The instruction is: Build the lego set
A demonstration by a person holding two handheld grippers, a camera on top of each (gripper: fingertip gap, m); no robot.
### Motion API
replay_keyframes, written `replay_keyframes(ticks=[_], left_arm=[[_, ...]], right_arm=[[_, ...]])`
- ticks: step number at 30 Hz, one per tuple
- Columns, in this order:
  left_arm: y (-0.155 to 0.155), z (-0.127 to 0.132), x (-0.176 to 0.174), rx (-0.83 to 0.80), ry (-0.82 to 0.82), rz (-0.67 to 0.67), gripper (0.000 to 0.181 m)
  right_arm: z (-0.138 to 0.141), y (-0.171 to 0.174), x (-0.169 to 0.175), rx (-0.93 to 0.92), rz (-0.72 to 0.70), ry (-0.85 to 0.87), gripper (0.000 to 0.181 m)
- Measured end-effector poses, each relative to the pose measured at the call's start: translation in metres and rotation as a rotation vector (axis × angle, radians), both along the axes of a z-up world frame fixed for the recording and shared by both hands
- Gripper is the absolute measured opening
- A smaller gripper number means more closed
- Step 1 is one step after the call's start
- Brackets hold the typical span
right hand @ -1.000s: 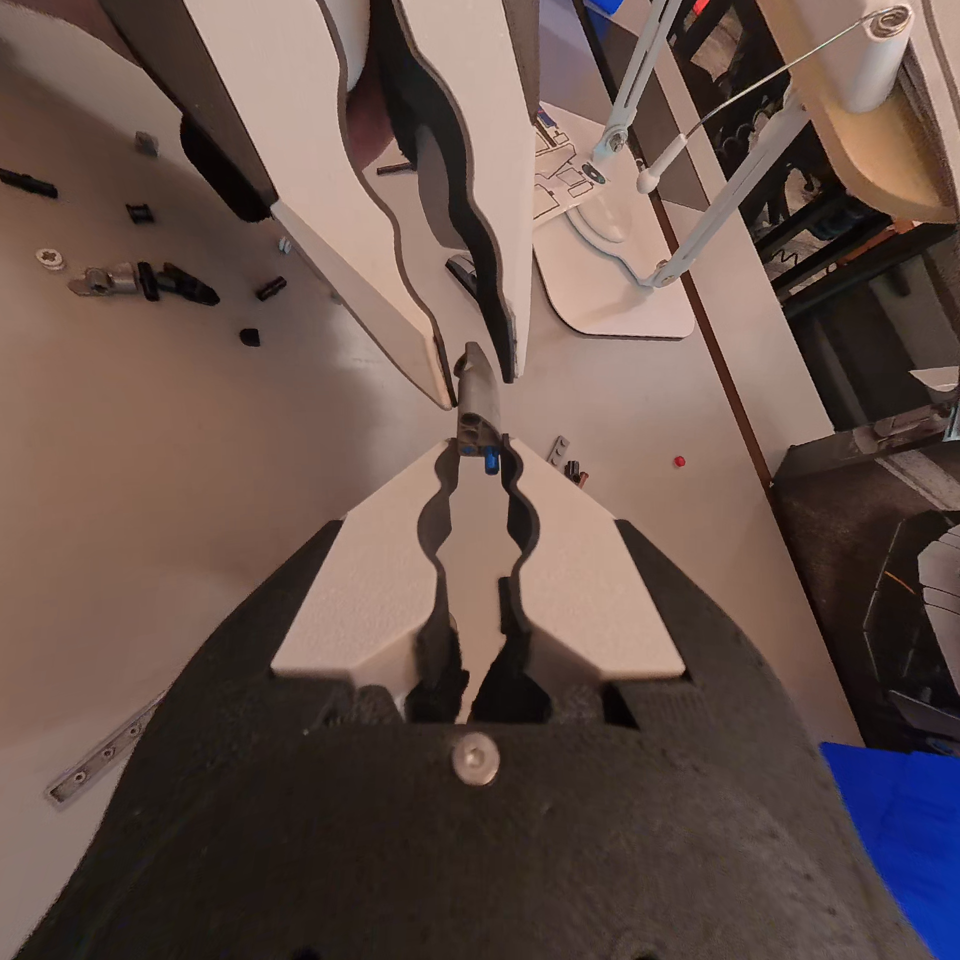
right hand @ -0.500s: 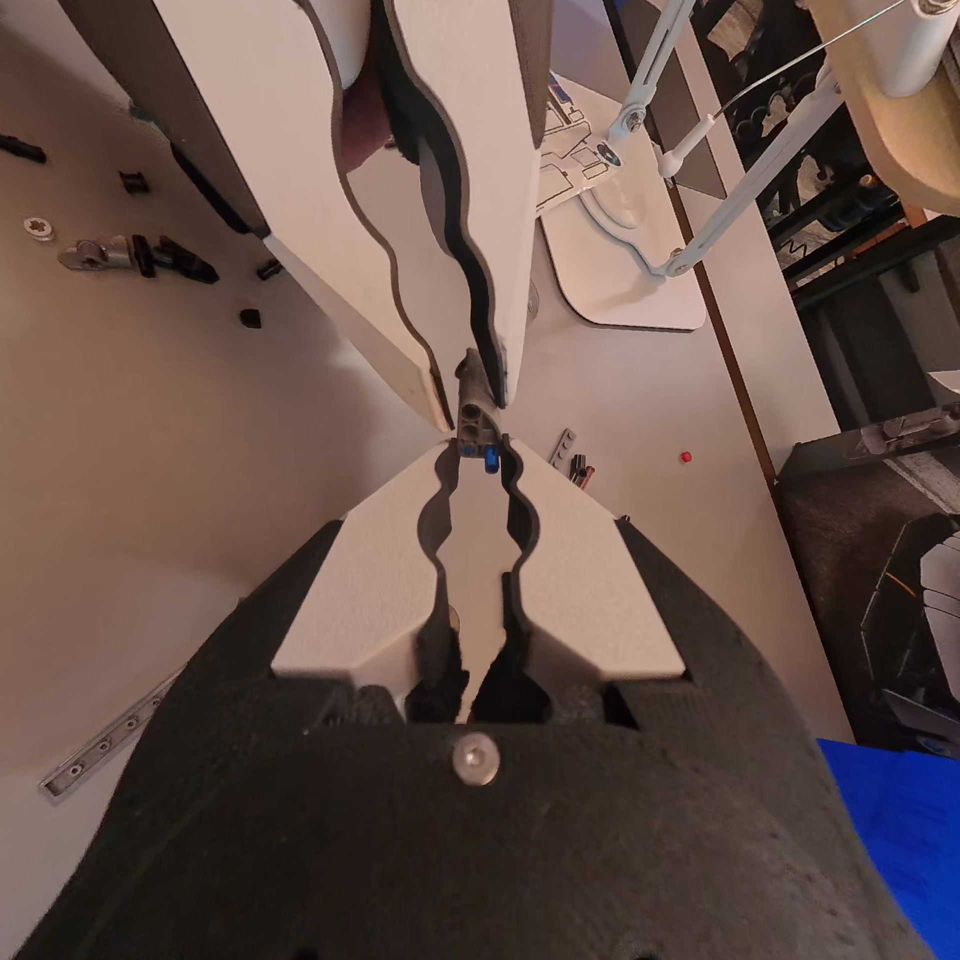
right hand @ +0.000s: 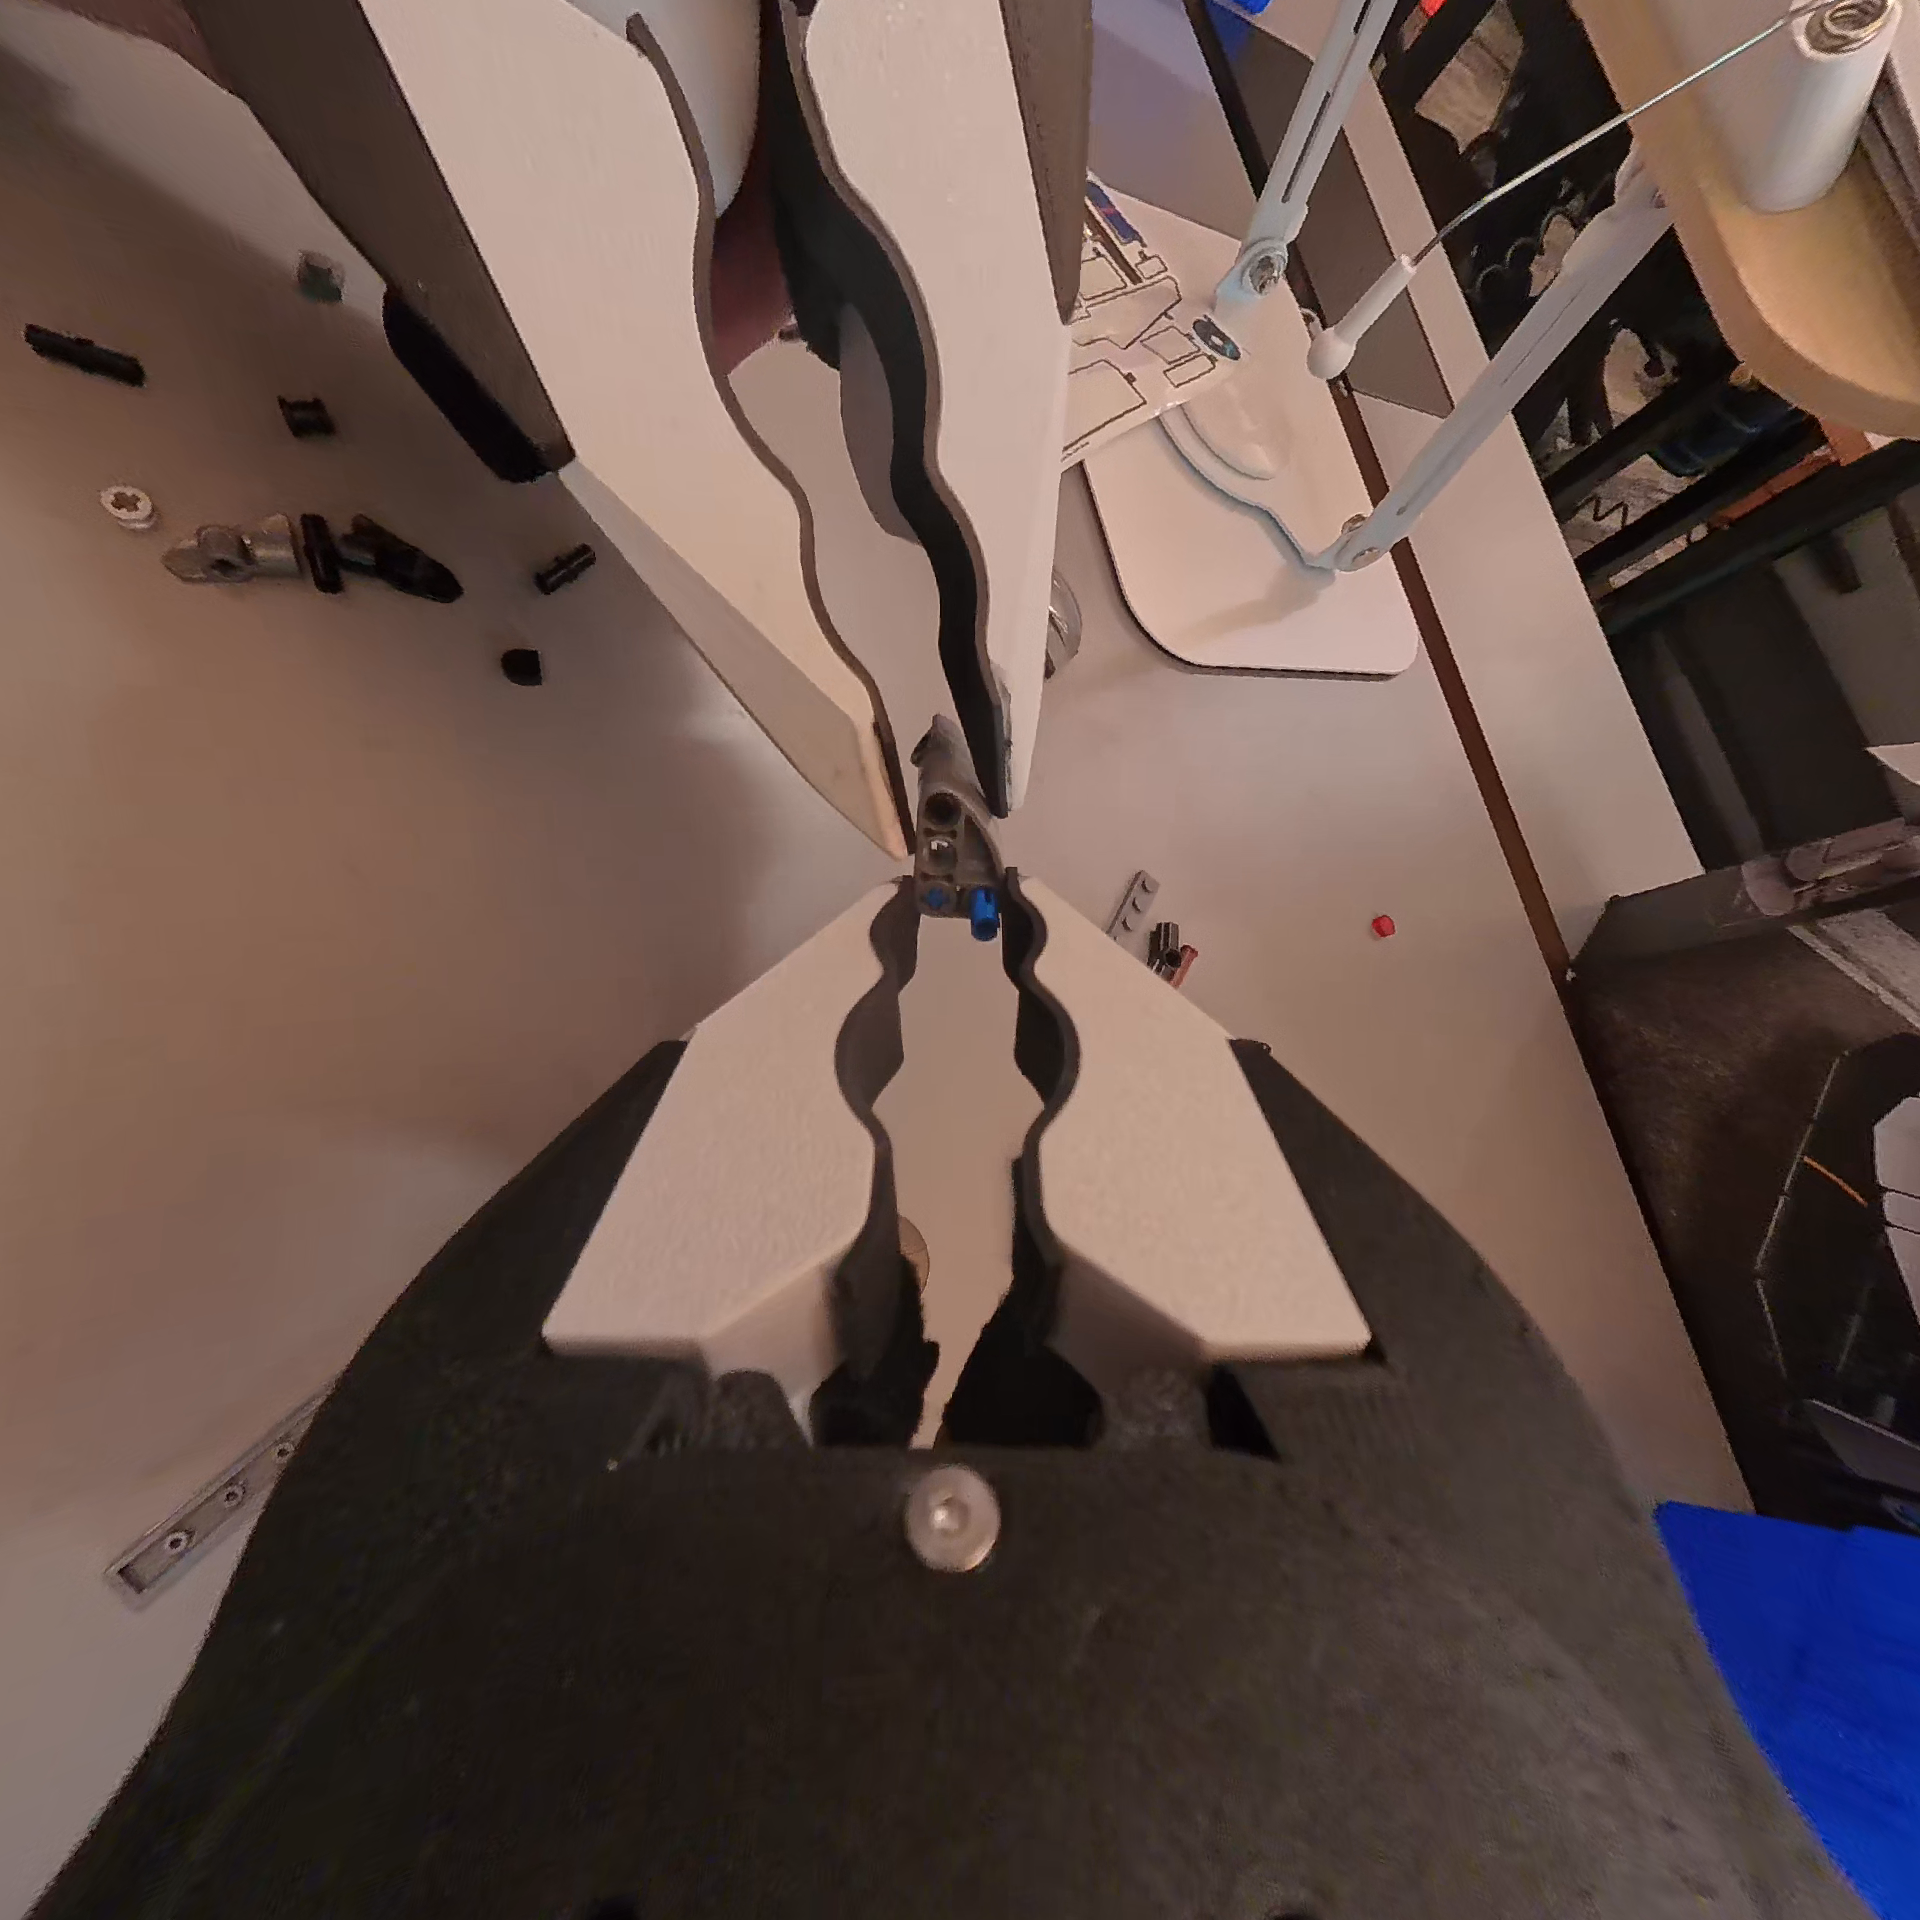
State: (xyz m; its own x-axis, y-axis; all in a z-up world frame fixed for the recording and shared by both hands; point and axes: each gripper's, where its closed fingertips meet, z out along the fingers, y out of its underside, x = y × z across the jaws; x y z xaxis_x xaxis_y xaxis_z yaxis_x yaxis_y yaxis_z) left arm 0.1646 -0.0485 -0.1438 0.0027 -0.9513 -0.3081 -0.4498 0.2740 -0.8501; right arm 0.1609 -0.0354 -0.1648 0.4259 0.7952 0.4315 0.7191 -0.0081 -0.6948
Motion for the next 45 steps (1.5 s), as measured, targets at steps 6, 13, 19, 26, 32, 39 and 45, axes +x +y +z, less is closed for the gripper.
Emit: replay_keyframes(ticks=[6, 13, 19, 26, 32, 39, 45], left_arm=[[0.000, 0.000, -0.001, -0.008, 0.000, -0.003, 0.013], [0.000, 0.001, -0.002, -0.024, -0.010, -0.009, 0.012], [0.001, -0.004, -0.004, -0.045, 0.002, -0.022, 0.011], [0.004, -0.009, -0.009, -0.062, 0.016, -0.033, 0.008], [0.006, -0.011, -0.011, -0.073, 0.020, -0.035, 0.005], [0.007, 0.001, -0.012, -0.076, -0.027, -0.027, 0.013], [-0.003, 0.005, -0.005, -0.039, -0.032, -0.041, 0.017]], right_arm=[[0.001, -0.001, -0.001, -0.005, 0.004, 0.012, 0.014], [0.002, -0.001, -0.001, -0.012, 0.004, 0.030, 0.014], [-0.001, -0.001, -0.002, -0.012, 0.006, 0.010, 0.014], [-0.001, -0.001, -0.002, -0.016, 0.009, 0.021, 0.014], [0.000, -0.001, -0.002, -0.019, 0.011, 0.032, 0.014], [0.000, 0.000, 0.000, -0.015, 0.002, 0.023, 0.013], [-0.005, 0.001, 0.001, -0.008, -0.002, -0.018, 0.013]])
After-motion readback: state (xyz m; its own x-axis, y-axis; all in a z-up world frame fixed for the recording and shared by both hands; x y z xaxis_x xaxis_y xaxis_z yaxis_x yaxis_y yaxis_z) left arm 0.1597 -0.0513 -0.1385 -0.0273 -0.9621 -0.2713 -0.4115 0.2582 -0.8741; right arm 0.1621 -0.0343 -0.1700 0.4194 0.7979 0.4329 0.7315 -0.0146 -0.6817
